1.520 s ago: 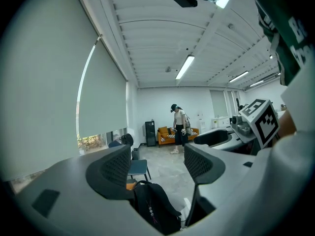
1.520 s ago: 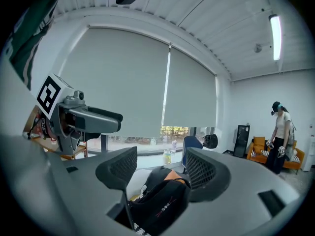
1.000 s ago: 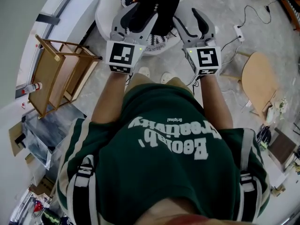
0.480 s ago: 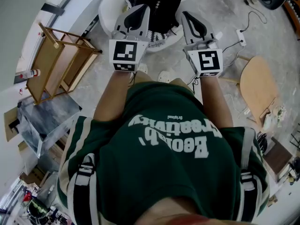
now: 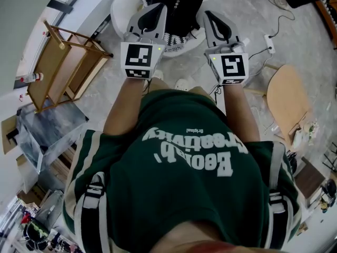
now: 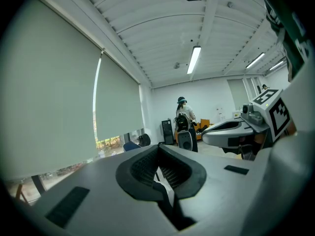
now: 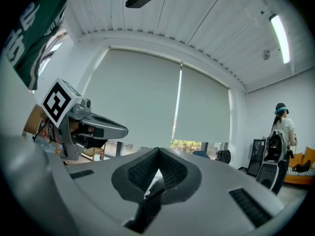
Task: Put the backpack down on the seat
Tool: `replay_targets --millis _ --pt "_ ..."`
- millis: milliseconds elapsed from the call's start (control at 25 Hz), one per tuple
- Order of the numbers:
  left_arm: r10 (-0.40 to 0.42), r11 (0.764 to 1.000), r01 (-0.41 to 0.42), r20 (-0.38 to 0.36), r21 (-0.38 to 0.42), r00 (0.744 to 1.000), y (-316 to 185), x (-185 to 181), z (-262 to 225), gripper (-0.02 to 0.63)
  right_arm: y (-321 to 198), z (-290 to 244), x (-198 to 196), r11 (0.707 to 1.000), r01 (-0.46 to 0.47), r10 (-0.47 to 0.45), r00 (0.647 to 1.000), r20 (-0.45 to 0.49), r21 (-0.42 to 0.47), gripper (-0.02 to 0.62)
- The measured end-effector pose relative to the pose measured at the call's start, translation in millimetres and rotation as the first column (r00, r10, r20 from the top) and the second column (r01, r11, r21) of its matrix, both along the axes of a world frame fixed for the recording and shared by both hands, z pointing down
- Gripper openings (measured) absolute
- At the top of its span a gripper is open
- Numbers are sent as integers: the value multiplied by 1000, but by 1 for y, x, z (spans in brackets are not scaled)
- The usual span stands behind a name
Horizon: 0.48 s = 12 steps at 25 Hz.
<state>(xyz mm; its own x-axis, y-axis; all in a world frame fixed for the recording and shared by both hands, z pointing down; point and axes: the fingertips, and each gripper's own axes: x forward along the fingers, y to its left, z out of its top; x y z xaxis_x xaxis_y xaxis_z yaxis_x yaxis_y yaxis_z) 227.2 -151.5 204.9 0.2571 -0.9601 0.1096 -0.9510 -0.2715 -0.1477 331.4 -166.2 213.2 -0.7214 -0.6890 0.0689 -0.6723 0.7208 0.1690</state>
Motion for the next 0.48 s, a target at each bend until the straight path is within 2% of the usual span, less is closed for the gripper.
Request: replay_targets --millis 480 --pt "1 1000 -1 10 -6 1000 5 4 1 18 3 -1 3 1000 -1 1 1000 11 7 34"
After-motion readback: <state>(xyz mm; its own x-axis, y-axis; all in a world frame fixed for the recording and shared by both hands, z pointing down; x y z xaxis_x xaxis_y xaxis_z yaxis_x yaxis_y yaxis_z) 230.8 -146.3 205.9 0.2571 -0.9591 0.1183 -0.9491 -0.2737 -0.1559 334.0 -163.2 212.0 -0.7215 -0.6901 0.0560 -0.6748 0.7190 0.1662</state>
